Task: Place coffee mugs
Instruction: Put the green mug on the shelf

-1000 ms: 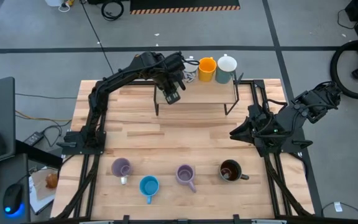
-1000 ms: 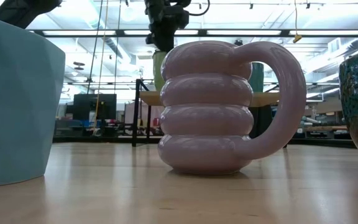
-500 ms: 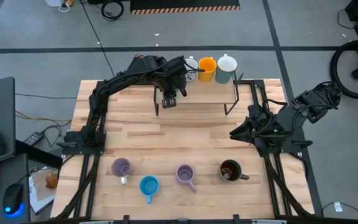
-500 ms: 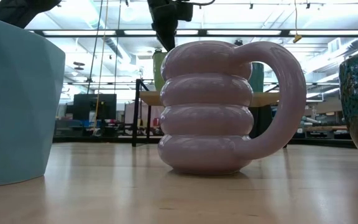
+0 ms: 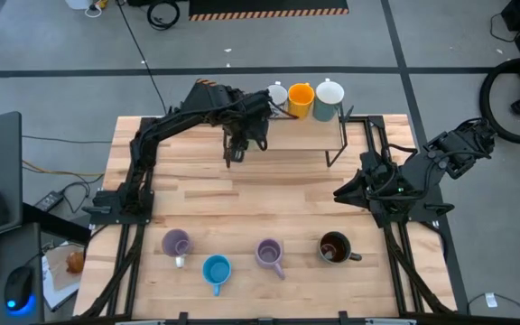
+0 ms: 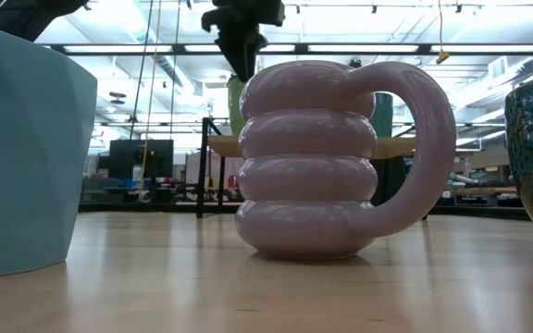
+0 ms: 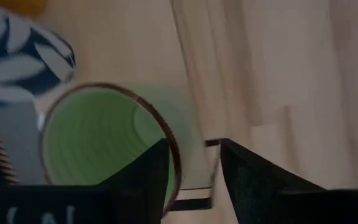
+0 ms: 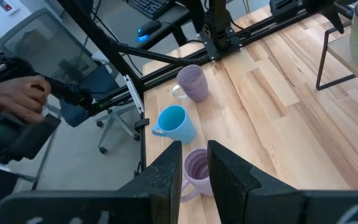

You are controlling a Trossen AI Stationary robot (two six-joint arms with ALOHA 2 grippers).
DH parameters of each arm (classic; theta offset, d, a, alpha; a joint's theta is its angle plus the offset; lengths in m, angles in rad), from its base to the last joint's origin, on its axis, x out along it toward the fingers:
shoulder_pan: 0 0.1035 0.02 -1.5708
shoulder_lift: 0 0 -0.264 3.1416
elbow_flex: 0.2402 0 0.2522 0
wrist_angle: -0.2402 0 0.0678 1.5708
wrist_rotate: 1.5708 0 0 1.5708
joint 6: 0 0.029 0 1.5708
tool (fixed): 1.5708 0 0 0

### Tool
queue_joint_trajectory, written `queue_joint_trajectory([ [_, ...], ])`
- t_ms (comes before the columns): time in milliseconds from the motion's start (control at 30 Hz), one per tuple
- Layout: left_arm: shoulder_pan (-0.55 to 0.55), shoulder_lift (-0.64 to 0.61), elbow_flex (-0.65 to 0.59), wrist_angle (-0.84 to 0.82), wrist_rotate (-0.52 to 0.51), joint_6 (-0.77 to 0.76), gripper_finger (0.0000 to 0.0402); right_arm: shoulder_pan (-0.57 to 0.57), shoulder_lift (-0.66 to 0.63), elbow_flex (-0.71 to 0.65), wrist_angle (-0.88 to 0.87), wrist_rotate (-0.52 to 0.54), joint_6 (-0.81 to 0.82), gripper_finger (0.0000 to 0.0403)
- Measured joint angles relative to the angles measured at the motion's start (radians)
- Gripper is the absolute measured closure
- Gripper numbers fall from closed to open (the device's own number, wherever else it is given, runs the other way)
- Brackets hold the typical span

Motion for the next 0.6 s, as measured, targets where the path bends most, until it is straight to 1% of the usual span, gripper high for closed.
queue_joint_trajectory([
  [100,-0.014,0.000,0.000,-0.001,-0.061,0.122,0.0258,0.000,0.000,0.000,0.000,0.000,0.000,0.0321],
  [267,-0.017,0.000,0.000,-0.001,-0.110,0.260,0.0260,0.002,0.000,0.000,0.001,0.000,0.009,0.0321],
  [400,-0.006,0.000,0.000,-0.002,-0.119,0.276,0.0260,0.003,0.000,0.000,0.015,0.000,0.010,0.0321],
  [600,0.018,0.000,0.000,-0.003,-0.116,0.235,0.0260,0.003,0.000,0.000,0.015,0.000,0.009,0.0321],
])
